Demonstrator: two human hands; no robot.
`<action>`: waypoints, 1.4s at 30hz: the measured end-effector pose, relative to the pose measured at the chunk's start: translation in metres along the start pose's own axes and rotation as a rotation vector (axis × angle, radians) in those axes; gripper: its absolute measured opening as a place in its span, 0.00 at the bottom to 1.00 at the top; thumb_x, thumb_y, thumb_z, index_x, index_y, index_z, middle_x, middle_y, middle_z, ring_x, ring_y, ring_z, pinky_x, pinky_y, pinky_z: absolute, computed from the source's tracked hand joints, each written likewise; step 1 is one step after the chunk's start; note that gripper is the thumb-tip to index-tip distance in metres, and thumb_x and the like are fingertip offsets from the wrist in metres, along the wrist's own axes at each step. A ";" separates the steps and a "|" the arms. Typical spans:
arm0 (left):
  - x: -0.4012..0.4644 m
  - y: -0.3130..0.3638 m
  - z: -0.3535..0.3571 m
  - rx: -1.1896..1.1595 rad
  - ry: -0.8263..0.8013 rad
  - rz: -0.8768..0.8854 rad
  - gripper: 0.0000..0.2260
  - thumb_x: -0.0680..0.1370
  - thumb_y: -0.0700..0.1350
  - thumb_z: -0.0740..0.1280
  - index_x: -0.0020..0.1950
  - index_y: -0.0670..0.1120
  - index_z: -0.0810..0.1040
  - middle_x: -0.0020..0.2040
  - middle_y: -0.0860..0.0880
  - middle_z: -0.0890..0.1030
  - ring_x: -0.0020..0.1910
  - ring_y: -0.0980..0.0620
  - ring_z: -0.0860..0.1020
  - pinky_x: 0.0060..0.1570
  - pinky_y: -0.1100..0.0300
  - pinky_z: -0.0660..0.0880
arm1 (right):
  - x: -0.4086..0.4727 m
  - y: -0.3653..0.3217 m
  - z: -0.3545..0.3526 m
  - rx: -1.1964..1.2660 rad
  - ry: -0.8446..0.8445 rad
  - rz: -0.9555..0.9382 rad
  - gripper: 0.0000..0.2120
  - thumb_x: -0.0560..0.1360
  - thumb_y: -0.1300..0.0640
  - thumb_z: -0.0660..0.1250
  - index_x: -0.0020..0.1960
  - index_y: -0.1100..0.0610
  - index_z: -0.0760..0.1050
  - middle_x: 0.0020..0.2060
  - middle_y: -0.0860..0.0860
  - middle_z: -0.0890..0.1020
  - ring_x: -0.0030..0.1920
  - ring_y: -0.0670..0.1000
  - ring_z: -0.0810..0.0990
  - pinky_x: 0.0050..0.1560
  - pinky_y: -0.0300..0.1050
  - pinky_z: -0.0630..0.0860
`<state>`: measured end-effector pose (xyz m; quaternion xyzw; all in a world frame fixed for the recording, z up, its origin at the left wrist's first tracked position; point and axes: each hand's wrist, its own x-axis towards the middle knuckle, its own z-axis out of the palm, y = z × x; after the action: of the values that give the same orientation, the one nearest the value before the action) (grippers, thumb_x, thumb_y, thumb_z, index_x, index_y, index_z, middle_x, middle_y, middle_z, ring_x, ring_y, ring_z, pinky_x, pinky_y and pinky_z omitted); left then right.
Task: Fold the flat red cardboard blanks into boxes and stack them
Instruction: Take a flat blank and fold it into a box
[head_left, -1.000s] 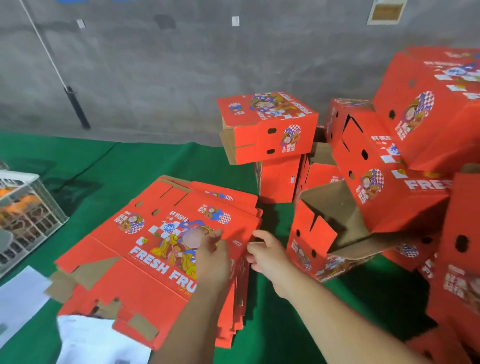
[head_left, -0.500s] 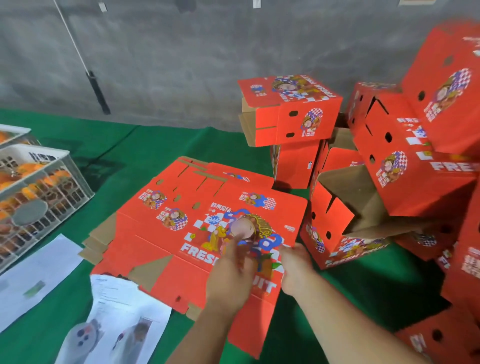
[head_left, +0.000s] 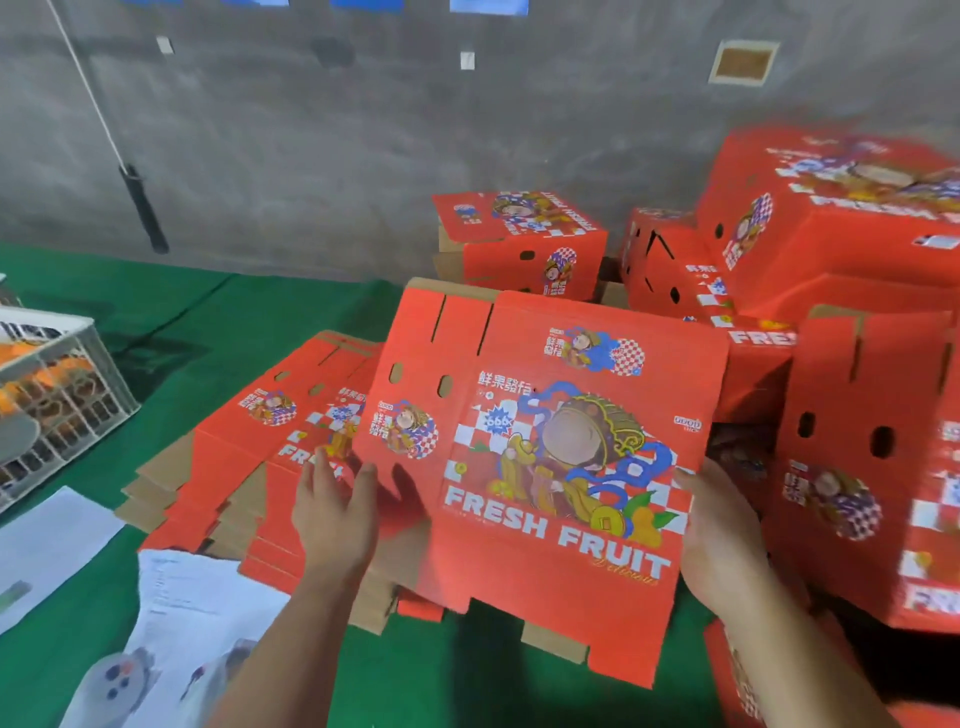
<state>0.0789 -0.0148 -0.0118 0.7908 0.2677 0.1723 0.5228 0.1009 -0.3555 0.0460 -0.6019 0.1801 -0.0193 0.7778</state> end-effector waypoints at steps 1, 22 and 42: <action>-0.001 0.002 0.000 -0.021 -0.011 -0.006 0.38 0.78 0.60 0.62 0.84 0.44 0.59 0.82 0.41 0.64 0.81 0.43 0.62 0.79 0.45 0.57 | -0.003 -0.002 -0.010 -0.011 0.032 -0.012 0.10 0.79 0.65 0.64 0.50 0.55 0.82 0.45 0.57 0.88 0.39 0.54 0.88 0.39 0.49 0.84; -0.091 0.059 0.051 -0.425 -0.505 -0.213 0.38 0.73 0.81 0.54 0.65 0.56 0.83 0.58 0.47 0.86 0.59 0.47 0.85 0.64 0.42 0.78 | -0.018 -0.008 -0.042 0.210 0.161 0.000 0.23 0.80 0.35 0.60 0.59 0.50 0.83 0.52 0.51 0.88 0.48 0.55 0.88 0.51 0.52 0.79; -0.101 0.077 0.027 -0.660 -0.551 -0.228 0.36 0.70 0.78 0.66 0.72 0.59 0.75 0.61 0.46 0.86 0.59 0.43 0.85 0.61 0.38 0.79 | -0.047 -0.008 -0.045 -0.008 0.173 -0.087 0.19 0.75 0.32 0.64 0.57 0.42 0.81 0.52 0.49 0.88 0.50 0.56 0.88 0.56 0.63 0.82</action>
<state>0.0320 -0.1198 0.0491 0.5633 0.1345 -0.0272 0.8148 0.0444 -0.3877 0.0559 -0.6083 0.2206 -0.1043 0.7553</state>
